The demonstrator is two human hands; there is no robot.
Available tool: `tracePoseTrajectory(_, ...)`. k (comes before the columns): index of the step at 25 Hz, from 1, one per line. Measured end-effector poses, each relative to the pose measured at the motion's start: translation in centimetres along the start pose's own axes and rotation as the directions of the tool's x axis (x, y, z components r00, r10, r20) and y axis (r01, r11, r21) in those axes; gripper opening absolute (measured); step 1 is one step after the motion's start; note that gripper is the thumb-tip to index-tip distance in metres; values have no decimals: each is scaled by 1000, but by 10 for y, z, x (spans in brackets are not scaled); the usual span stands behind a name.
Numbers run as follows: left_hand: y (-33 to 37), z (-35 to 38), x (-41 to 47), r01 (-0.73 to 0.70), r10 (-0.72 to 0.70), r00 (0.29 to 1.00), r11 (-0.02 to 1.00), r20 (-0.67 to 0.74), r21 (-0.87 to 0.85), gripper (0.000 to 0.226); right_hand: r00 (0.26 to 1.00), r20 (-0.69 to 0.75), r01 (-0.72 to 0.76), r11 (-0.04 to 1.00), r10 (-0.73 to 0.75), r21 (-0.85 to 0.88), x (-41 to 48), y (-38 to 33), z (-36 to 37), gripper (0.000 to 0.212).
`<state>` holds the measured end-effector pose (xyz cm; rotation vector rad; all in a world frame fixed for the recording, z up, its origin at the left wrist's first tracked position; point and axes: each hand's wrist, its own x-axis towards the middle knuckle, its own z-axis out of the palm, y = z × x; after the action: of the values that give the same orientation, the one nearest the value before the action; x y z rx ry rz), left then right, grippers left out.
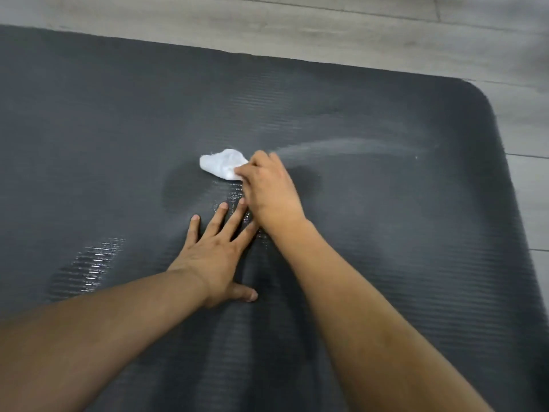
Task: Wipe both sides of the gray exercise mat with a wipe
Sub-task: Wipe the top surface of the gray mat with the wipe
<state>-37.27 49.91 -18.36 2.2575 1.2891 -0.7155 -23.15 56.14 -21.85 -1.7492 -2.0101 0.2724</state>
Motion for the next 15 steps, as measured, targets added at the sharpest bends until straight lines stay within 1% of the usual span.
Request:
tracePoseTrajectory(1, 0, -1, -1, 3, -3, 1000, 1000, 6, -6, 134, 998, -21, -62, 994, 60, -88, -4, 33, -18, 14)
tracePoseTrajectory(2, 1, -2, -1, 6, -6, 1000, 1000, 13, -25, 135, 978, -54, -209, 963, 203, -172, -11, 72, -42, 15)
tracePoseTrajectory(3, 2, -2, 0, 7, -7, 1000, 999, 16, -39, 136, 923, -110, -385, 893, 369, -232, -19, 111, -70, 19)
tracePoseTrajectory(4, 2, -1, -1, 8, -7, 1000, 999, 15, -40, 136, 836, -172, -549, 803, 522, -231, -30, 147, -99, 24)
tracePoseTrajectory(5, 1, -1, -1, 8, -7, 1000, 999, 14, -36, 137, 753, -225, -656, 732, 618, -186, -40, 167, -118, 28)
tracePoseTrajectory(6, 1, -1, -1, 7, -7, 1000, 999, 16, -36, 136, 700, -261, -709, 692, 665, -137, -44, 169, -123, 29)
tracePoseTrajectory(7, 1, -1, -1, 7, -6, 1000, 999, 19, -38, 136, 688, -284, -716, 688, 667, -119, -40, 155, -114, 29)
tracePoseTrajectory(8, 1, -2, -1, 5, -4, 1000, 999, 21, -41, 136, 743, -260, -658, 744, 617, -113, -32, 128, -95, 28)
tracePoseTrajectory(9, 2, -1, -1, 5, -4, 1000, 999, 24, -42, 135, 822, -196, -556, 828, 534, -74, -24, 94, -72, 25)
tracePoseTrajectory(10, 2, -1, -1, 8, -7, 1000, 999, 25, -38, 134, 905, -119, -414, 909, 407, -41, -19, 55, -47, 21)
tracePoseTrajectory(11, 2, -1, 0, 12, -11, 1000, 999, 23, -30, 134, 960, -36, -278, 960, 277, -25, -18, 18, -26, 18)
tracePoseTrajectory(12, 2, -1, 0, 13, -13, 1000, 1000, 25, -22, 133, 983, 46, -175, 984, 176, -29, -23, -6, -12, 16)
tracePoseTrajectory(13, 2, -1, 0, 13, -13, 1000, 1000, 23, -23, 133, 990, 94, -98, 994, 101, -42, -27, -12, -9, 15)
tracePoseTrajectory(14, 2, -1, 0, 14, -13, 1000, 999, 23, -31, 134, 994, 90, -59, 997, 63, -48, -31, 3, -16, 14)
tracePoseTrajectory(15, 2, -2, 0, 14, -13, 999, 999, 29, -39, 134, 996, 47, -65, 992, 70, -106, -37, 30, -30, 13)
